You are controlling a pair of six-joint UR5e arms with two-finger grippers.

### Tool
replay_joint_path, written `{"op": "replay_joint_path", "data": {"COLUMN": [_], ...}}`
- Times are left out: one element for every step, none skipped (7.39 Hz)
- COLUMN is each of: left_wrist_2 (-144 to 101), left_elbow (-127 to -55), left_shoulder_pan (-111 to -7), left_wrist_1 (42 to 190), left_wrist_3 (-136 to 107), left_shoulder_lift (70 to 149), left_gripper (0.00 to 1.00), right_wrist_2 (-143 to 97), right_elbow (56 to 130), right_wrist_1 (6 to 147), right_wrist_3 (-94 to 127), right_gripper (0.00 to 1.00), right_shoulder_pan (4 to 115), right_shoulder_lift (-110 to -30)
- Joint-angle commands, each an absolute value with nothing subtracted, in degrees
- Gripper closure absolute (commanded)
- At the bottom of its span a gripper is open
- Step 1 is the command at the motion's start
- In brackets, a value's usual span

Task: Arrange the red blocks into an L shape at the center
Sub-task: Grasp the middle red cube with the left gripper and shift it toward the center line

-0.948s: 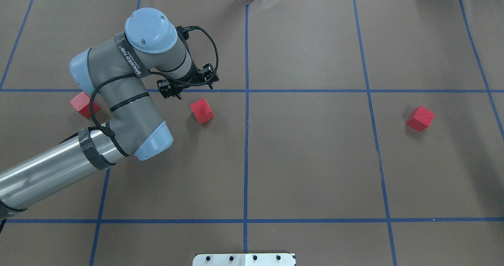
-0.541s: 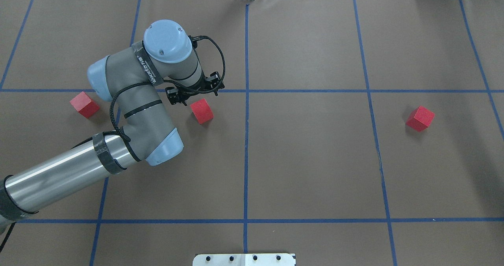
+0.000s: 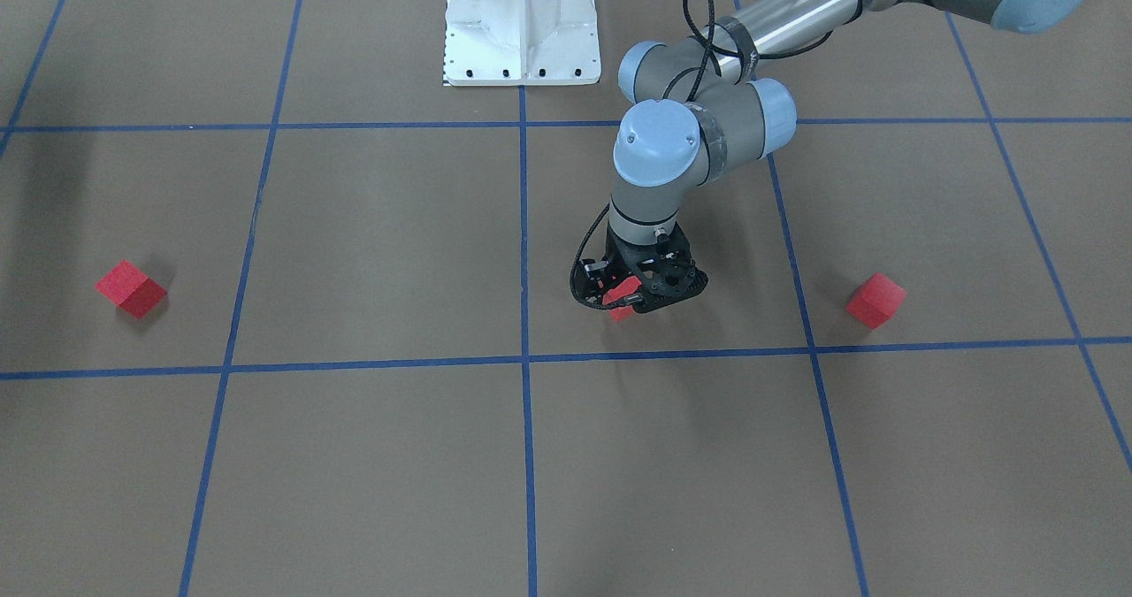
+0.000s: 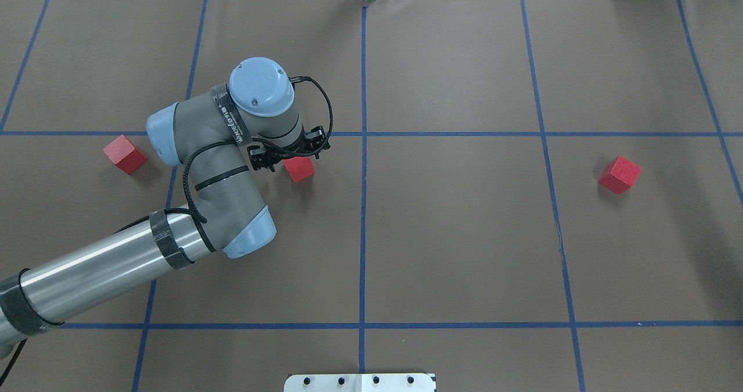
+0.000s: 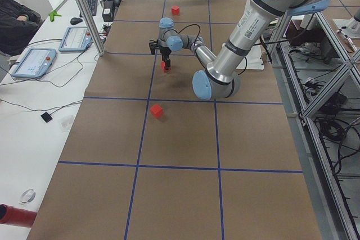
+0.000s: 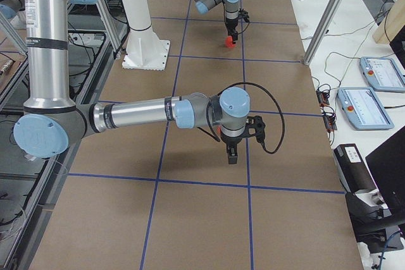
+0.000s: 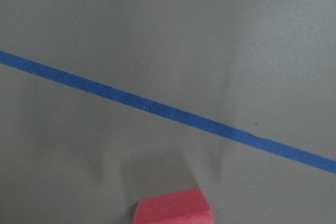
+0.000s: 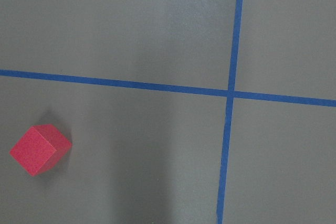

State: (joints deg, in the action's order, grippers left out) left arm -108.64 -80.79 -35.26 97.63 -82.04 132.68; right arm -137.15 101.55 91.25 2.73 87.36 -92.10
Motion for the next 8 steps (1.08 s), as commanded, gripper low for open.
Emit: {"op": "replay_joint_path", "data": {"left_wrist_2": [-109.1,-109.2,-108.8,-108.8,-108.6,-108.3,-107.3,-107.2], "left_elbow": [-80.7,-81.1,-81.4,-81.9,-83.0,-83.0,-82.7,-80.5], "left_shoulder_pan": [-34.8,-34.8,-34.8,-34.9,-35.3,-35.4,-35.2,-34.9], "left_wrist_1": [97.4,97.3,97.5,97.4,96.9,96.0,96.1,96.3], "left_wrist_3": [-83.6,-83.8,-83.7,-83.7,-83.6,-83.0,-81.1,-79.0], "left_shoulder_lift": [133.1,133.1,132.9,133.2,133.4,135.7,137.4,139.7], "left_gripper": [0.34,0.77,1.00,1.00,1.00,1.00,1.00,1.00], "right_wrist_2": [-137.2,-137.2,-137.2,-137.2,-137.2,-137.3,-138.0,-139.8], "right_elbow": [101.5,101.5,101.5,101.3,101.3,101.3,101.3,101.3], "right_wrist_1": [91.3,91.3,91.3,91.4,91.4,91.4,91.3,91.3], "right_wrist_3": [2.7,2.7,2.7,2.7,2.7,2.7,2.7,2.7], "right_gripper": [0.01,0.01,0.01,0.01,0.01,0.01,0.01,0.01], "right_shoulder_pan": [87.4,87.4,87.4,87.4,87.4,87.4,87.4,87.4], "right_shoulder_lift": [-92.2,-92.1,-92.2,-92.2,-92.1,-92.2,-92.5,-92.9]}}
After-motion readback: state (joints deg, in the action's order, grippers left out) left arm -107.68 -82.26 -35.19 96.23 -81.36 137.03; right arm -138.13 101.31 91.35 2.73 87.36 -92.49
